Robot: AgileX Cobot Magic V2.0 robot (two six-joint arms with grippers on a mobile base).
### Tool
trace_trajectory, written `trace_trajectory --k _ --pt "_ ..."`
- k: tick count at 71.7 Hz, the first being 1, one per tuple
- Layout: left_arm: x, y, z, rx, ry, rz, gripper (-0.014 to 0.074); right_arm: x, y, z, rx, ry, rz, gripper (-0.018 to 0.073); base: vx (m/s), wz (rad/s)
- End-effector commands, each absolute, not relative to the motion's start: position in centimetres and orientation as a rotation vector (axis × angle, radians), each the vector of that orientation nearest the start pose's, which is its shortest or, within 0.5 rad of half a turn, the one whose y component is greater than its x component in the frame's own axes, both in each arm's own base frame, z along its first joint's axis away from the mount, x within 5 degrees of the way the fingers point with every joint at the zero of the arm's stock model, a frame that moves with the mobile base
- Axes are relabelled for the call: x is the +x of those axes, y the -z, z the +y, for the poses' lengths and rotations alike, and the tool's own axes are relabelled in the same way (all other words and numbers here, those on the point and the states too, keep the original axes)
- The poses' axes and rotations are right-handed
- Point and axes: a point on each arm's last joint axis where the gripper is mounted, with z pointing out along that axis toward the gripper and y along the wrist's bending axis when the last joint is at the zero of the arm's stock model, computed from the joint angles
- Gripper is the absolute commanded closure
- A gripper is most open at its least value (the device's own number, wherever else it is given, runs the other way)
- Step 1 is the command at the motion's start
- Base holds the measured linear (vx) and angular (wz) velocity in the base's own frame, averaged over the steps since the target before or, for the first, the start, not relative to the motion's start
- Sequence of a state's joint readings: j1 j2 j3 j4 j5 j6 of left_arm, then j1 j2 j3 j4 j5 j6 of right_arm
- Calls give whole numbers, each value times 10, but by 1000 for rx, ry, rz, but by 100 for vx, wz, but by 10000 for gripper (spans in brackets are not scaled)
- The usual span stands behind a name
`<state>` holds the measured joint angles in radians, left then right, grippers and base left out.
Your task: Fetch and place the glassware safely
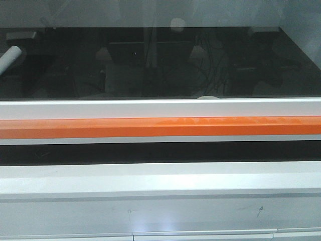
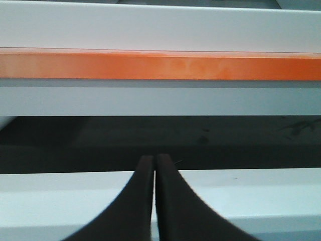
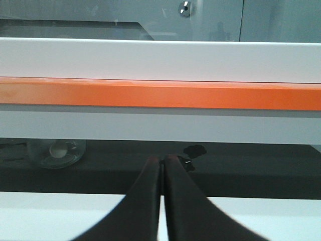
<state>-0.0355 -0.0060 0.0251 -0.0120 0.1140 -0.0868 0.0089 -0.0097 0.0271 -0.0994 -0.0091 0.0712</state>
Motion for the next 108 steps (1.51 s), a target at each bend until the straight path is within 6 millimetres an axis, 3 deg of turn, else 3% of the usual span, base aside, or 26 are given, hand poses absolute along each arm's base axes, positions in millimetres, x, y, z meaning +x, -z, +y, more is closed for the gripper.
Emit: trace_trajectory --k 1,10,18,27,37,42,56,79,90,108 --pt "57 -192 -2 -59 116 1556 603 55 -208 1 -41 24 1410 567 0 0" --pt "57 -197 -2 -6 63 1501 603 55 -210 1 -38 20 1398 567 0 0" --pt "53 -218 -2 -27 96 1367 603 53 -221 1 -16 3 1396 567 0 0" --pt "50 -253 -2 -60 142 1300 603 48 -248 1 -6 -5 1340 567 0 0" --pt "61 -290 -2 -61 133 1378 603 49 -281 0 32 -49 1324 567 0 0" --pt "72 -300 -2 -67 129 1462 603 56 -295 0 32 -49 1342 567 0 0" --pt "99 -300 -4 -70 126 1599 603 90 -318 1 -12 3 1439 567 0 0" --pt "103 -300 -5 -60 136 1599 603 131 -307 2 -18 -8 1510 567 0 0" --pt "112 -292 -6 -60 135 1631 603 132 -299 2 7 -34 1548 564 0 0" --pt "118 -257 -7 -72 157 1603 603 125 -258 3 7 -58 1534 560 0 0"
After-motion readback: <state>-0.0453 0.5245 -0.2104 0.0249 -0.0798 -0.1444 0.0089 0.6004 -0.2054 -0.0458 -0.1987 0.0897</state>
